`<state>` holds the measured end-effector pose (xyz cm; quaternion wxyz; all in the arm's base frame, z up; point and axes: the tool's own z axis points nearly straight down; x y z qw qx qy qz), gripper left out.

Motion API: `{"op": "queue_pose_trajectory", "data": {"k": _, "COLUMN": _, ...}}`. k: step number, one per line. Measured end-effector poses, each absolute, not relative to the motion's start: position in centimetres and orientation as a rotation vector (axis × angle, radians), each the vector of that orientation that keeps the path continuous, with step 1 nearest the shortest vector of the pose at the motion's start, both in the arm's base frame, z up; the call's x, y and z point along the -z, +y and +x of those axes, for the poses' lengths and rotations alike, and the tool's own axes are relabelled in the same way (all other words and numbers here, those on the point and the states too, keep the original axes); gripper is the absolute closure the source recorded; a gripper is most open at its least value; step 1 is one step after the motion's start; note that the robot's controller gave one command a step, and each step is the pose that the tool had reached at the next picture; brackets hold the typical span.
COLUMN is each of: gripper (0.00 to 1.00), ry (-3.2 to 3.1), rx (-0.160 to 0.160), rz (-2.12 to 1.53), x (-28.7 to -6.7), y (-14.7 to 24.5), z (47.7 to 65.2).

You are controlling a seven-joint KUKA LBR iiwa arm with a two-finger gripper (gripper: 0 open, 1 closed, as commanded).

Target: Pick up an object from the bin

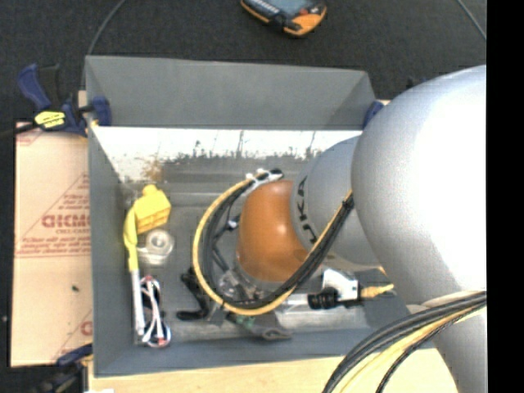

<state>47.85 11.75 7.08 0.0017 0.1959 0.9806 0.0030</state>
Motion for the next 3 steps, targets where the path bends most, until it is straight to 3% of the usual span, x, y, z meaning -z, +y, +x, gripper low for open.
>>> {"op": "queue_pose_trajectory", "data": {"k": 2, "gripper": 1.0, "ry": 3.078, "rx": -0.006, "rz": 0.641, "x": -7.7, "y": 11.7, "z": 47.7}}
{"op": "queue_pose_trajectory", "data": {"k": 3, "gripper": 1.0, "ry": 3.083, "rx": -0.001, "rz": 0.638, "x": -10.1, "y": 11.6, "z": 47.5}}
